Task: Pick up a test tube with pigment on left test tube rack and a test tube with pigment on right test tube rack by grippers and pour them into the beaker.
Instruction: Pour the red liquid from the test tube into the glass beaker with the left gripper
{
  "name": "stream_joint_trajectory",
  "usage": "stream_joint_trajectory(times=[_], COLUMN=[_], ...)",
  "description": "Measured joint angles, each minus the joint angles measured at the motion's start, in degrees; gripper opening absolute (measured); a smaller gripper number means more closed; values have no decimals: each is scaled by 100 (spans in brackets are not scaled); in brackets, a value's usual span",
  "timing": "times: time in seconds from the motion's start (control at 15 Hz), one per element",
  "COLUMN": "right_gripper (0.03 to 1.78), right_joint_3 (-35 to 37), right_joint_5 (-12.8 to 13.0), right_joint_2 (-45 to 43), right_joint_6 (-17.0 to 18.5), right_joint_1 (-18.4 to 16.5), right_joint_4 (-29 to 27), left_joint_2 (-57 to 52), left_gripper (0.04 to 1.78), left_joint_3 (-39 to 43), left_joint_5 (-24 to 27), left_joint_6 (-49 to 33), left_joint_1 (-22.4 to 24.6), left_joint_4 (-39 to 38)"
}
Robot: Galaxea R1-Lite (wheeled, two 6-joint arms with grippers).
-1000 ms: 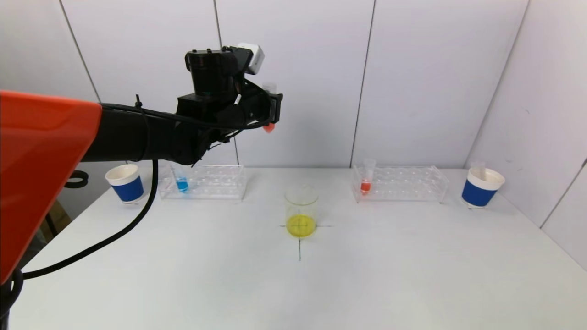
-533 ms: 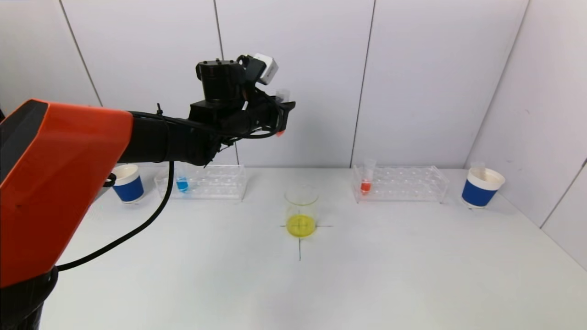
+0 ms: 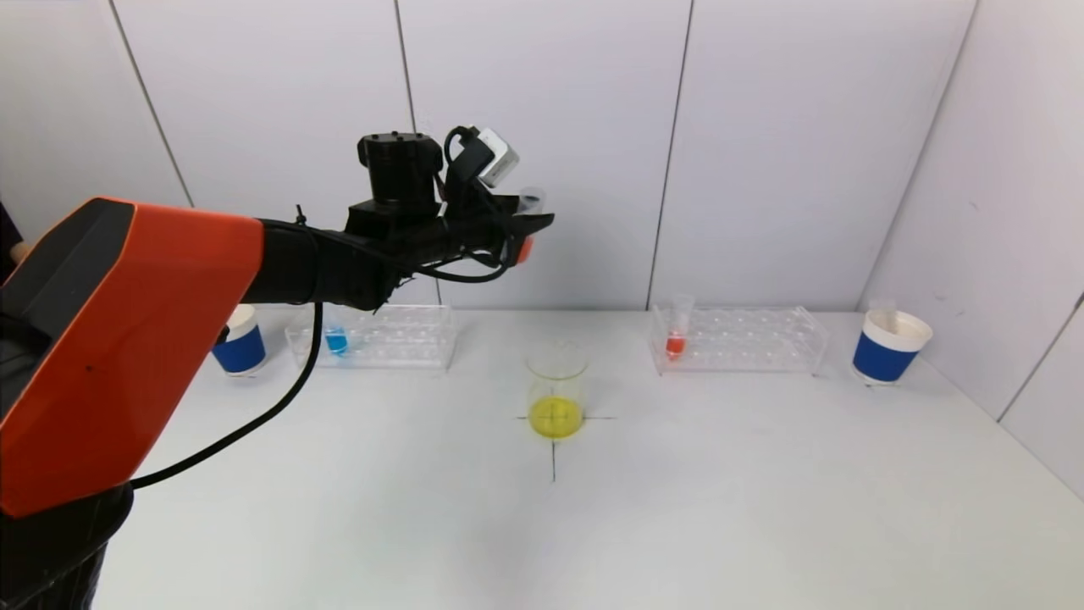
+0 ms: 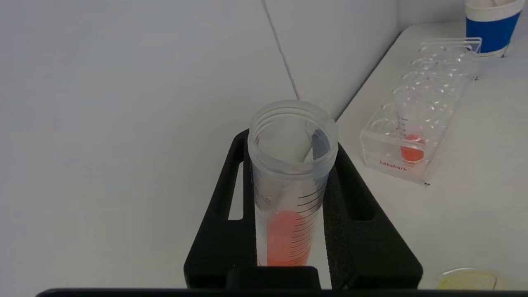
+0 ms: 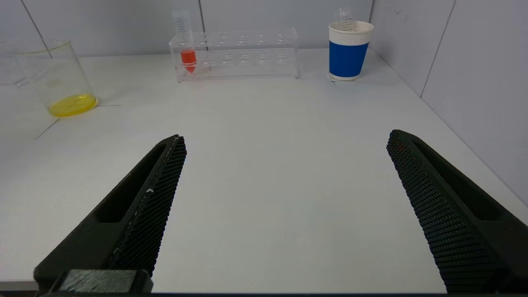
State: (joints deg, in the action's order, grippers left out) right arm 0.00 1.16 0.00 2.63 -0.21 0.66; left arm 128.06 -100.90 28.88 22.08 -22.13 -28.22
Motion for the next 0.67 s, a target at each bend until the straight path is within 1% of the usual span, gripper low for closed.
stream_joint_trajectory(times=[0.2, 0.33, 0.53, 0.67], right_gripper=[177, 177, 177, 177], right_joint_3=[0, 0, 0, 0], right_joint_5=[0, -1, 2, 2], right_joint_2=[0, 0, 0, 0], right_joint_6=[0, 0, 0, 0], right_joint_1=[-1, -1, 0, -1], right_joint_4=[0, 2, 2, 2], left_joint_2=[50, 52, 60, 82], left_gripper=[47, 47, 47, 47], left_joint_3=[71, 184, 295, 372], left_joint_5=[579, 714, 1117, 1182], left_joint_6=[527, 846, 1519, 1968], left_joint_1=[91, 107, 157, 187], left_joint_4=[11, 17, 9, 5])
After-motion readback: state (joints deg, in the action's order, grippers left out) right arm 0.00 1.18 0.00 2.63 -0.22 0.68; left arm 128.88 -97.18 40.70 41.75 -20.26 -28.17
